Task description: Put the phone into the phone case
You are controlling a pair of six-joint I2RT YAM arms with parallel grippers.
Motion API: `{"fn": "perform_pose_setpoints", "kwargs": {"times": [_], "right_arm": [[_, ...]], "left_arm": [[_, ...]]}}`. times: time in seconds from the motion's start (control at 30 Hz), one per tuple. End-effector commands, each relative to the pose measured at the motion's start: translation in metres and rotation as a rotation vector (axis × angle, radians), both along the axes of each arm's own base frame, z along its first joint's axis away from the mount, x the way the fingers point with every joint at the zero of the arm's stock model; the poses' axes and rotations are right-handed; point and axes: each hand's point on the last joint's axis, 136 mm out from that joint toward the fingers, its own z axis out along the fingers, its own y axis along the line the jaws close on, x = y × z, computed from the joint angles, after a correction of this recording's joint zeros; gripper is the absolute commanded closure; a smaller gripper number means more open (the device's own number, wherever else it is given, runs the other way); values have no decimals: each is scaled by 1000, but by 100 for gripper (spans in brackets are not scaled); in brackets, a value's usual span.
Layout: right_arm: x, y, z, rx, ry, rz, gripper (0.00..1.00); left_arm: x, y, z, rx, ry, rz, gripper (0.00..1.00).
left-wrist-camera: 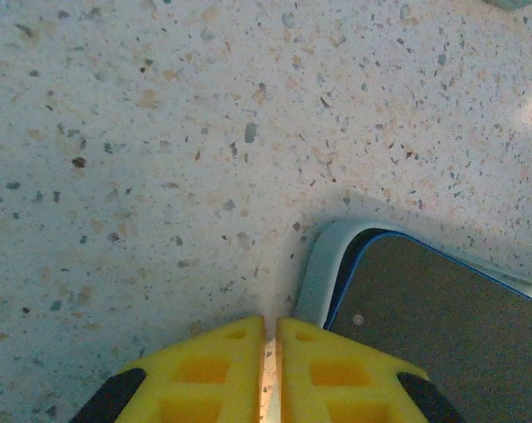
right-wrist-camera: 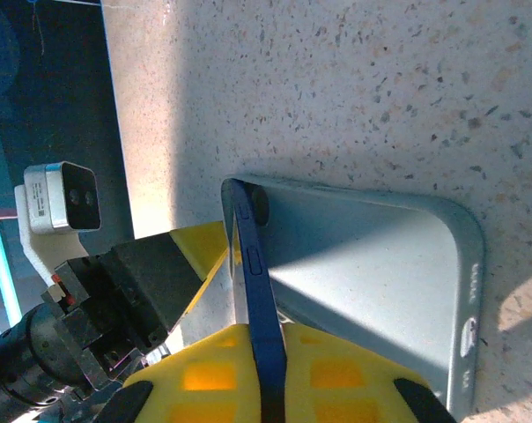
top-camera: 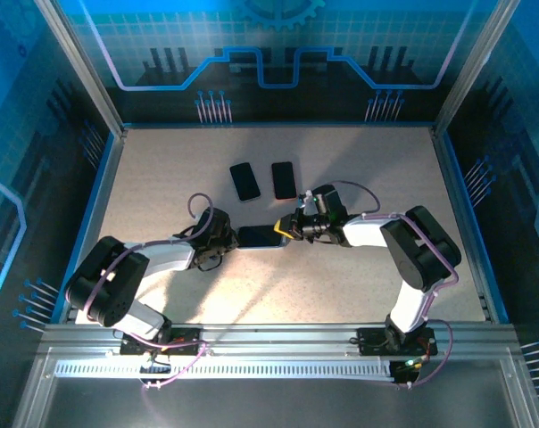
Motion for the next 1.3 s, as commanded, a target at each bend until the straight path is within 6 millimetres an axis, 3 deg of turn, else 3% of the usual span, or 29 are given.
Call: {"fn": "perform_pose_setpoints", "kwargs": {"times": [0.0,0.23,0.43,0.67,0.9,1.27], "right_arm": [[-13,0,-29,-91,48,26,100],[-23,-1,-35,-116,70,80,100],[-22,-1,-39,-129,80,103,100],[-24,-6,-47,-163,95,121,100],[-15,-5,-41,-165,82,125,100],[-12,-9,-46,-165,95,121,100]], "left_arm": [[0,-13,10,-29,-17,-35,86],[12,6,15,46,-32,35,86],[23,3,16,47,-39,32,86],[24,1,4,45,-19,35,86],[29,4,0,52,-25,56,86],[29,15,19,57,-68,83,85]]}}
